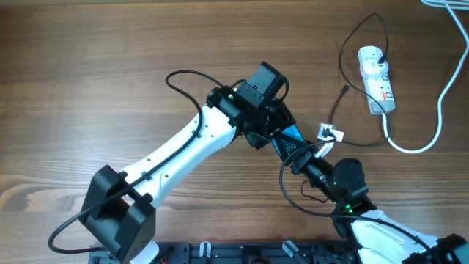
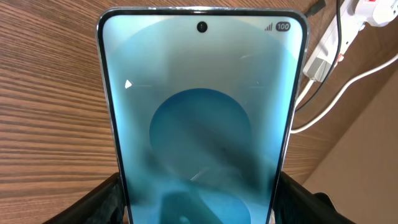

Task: Plug charger to phone and switch on socket
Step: 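Reach the right gripper to the phone and grasp its side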

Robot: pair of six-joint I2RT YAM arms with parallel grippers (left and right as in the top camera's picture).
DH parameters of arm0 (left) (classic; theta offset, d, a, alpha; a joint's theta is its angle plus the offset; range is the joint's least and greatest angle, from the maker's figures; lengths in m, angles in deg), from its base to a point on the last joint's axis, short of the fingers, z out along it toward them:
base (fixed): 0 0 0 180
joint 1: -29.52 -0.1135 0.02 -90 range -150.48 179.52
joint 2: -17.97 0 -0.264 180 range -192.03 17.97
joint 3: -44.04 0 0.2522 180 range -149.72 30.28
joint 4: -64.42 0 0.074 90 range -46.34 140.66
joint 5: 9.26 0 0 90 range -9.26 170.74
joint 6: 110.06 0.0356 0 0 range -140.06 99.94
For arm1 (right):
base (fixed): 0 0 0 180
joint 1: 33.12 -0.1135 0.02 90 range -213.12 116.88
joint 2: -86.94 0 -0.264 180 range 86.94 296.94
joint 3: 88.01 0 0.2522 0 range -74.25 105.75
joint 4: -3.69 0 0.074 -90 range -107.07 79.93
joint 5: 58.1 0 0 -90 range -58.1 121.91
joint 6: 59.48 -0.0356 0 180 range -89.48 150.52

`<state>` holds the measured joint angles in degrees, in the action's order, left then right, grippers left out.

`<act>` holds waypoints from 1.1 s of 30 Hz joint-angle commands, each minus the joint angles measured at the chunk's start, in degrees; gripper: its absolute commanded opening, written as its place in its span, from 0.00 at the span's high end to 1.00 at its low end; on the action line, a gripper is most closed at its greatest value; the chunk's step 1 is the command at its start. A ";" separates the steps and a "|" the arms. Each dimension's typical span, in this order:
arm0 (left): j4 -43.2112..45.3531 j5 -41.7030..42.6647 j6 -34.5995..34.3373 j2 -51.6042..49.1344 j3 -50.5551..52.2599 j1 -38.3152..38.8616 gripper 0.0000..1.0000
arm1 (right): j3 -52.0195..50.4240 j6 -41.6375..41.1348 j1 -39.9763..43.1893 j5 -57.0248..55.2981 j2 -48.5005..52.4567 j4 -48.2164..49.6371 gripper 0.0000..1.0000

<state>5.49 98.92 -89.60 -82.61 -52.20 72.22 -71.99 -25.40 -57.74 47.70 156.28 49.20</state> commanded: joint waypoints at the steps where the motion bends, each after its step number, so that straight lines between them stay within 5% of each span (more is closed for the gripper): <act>1: -0.13 2.60 0.07 0.26 -1.20 1.46 0.56 | 1.44 -0.26 -0.33 2.36 0.52 1.79 0.57; 22: -2.64 0.42 0.28 0.26 -1.16 1.68 0.53 | 1.44 -6.67 -0.33 7.30 0.52 3.74 0.95; 27: -4.46 0.42 1.75 0.28 -1.16 1.62 0.47 | 1.44 -11.30 -0.33 8.31 0.52 4.24 0.95; 33: -6.08 2.93 6.62 2.51 -1.18 -5.86 0.25 | 1.42 -24.39 -0.33 9.60 0.52 2.27 0.96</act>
<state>0.18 99.24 -86.89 -82.54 -52.72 70.93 -71.97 -39.80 -57.74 54.01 157.24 51.30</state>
